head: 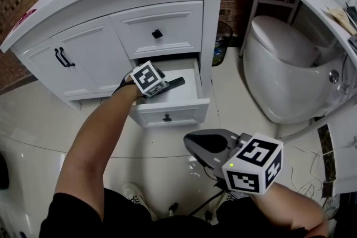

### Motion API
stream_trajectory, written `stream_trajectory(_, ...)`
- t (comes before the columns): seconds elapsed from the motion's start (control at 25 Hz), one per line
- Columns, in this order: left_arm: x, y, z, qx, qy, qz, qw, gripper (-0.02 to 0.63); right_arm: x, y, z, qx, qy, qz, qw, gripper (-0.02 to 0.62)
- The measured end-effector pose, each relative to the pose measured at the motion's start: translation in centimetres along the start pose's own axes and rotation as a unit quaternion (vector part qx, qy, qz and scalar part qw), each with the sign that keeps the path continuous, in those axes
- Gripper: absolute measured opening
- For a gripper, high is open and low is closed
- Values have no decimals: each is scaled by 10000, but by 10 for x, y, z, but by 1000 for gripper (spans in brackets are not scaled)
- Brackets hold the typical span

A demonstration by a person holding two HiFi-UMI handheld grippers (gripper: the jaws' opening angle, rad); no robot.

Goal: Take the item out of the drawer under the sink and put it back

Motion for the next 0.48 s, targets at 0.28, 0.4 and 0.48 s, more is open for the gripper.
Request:
stream_trajectory(0.28, -42, -2, 29, 185, 264, 238, 9992, 5, 3, 0, -13, -262, -88, 42, 9996, 3)
stream_trajectory(0.4, -65, -3, 40, 189, 451, 489, 9976, 5, 3, 2, -19, -360, -141, 95, 9992, 3)
stream_trajectory(0.48, -86, -3, 51, 151, 588, 850, 9945, 5, 1, 4, -24, -417, -144, 162, 9989, 3)
Point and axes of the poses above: the fingertips, and each gripper's own axes: x forward along the fingers, z to its right, y out of its top, the point moved 10 cm from there along -x, backward along the fingers, and after that the axes turned 11 degrees about -y, right-handed, at the moved point
